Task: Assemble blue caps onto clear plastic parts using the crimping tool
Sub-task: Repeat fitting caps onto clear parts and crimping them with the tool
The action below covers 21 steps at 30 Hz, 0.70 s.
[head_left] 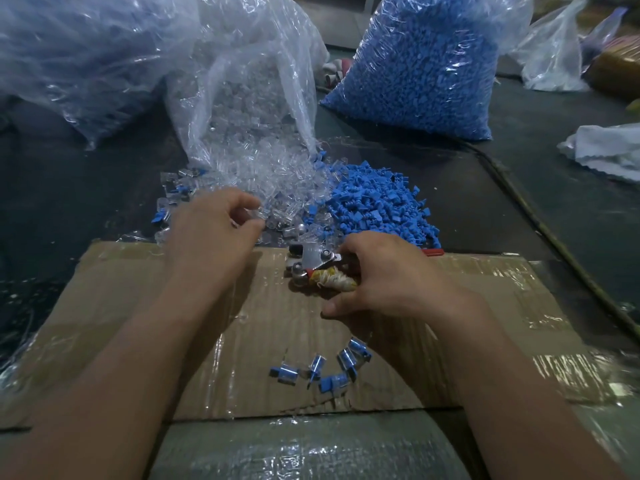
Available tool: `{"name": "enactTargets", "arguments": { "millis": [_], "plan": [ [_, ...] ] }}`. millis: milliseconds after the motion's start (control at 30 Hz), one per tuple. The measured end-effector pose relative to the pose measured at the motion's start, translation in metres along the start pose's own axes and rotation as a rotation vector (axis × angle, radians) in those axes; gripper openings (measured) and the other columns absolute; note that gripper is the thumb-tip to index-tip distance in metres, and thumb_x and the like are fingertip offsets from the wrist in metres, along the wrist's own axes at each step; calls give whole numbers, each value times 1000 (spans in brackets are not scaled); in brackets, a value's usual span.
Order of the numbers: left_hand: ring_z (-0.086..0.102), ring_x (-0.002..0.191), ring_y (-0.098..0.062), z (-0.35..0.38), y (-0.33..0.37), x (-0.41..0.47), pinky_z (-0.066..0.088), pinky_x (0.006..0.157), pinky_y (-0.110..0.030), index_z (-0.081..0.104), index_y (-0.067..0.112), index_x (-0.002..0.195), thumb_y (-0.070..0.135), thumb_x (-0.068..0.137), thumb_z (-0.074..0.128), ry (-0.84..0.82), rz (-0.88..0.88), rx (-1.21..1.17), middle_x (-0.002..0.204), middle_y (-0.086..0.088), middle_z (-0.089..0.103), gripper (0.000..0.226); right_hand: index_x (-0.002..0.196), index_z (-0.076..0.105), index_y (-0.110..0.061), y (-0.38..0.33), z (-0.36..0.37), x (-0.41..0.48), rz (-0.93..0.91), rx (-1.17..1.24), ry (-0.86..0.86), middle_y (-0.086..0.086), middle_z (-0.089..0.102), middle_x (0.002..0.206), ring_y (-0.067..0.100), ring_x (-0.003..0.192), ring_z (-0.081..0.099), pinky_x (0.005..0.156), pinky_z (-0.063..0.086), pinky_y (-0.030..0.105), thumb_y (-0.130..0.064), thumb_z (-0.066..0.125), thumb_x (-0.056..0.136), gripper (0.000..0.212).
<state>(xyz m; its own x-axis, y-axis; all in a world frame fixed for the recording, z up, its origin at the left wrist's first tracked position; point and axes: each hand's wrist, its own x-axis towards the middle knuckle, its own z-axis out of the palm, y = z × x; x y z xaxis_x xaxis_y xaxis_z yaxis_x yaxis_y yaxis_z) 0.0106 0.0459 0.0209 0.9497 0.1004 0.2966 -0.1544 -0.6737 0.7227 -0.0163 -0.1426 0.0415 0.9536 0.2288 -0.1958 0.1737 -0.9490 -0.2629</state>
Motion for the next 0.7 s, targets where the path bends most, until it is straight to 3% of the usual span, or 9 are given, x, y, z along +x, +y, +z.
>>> {"name": "enactTargets", "arguments": {
  "millis": [67,167,433,533,633,700],
  "plan": [
    [59,81,-16,6,-5,1,48,80,-34,66,20,109,20,82,67,-58,16,114,89,1,64,27,104,47,-26,0,0,0,-10,-27,-16,-10,41,91,11,86,40,70,32,29,-64,73,55,66],
    [55,98,-25,12,-10,4,45,83,-38,65,21,111,24,84,64,-155,24,262,107,-7,60,27,107,46,-26,0,0,-2,-26,-41,-53,-10,39,93,11,89,39,71,33,30,-64,72,55,69],
    [51,92,-22,14,-12,4,41,77,-36,66,20,91,24,86,61,-165,77,315,100,-4,53,8,118,44,-26,-2,-1,-4,-35,-79,-80,-9,38,101,9,95,33,78,32,29,-65,69,59,74],
    [56,85,-19,13,-7,2,48,79,-39,59,24,72,28,83,65,-140,34,113,89,-1,59,13,121,45,-26,-4,0,-5,-55,-127,-58,-8,38,100,9,94,33,76,30,28,-66,67,61,76],
    [63,75,-19,8,6,-4,54,75,-43,64,19,74,23,79,69,-106,-124,-275,76,-1,64,7,122,48,-29,-1,-4,-5,-42,-63,-57,-11,41,100,7,94,37,75,32,29,-67,65,61,74],
    [65,67,-15,4,13,-7,57,64,-35,64,16,78,20,77,68,-146,-215,-459,74,-1,65,5,114,55,-30,3,-6,-5,-20,46,3,-14,44,96,6,93,43,73,35,27,-64,64,65,60]
  ]
}}
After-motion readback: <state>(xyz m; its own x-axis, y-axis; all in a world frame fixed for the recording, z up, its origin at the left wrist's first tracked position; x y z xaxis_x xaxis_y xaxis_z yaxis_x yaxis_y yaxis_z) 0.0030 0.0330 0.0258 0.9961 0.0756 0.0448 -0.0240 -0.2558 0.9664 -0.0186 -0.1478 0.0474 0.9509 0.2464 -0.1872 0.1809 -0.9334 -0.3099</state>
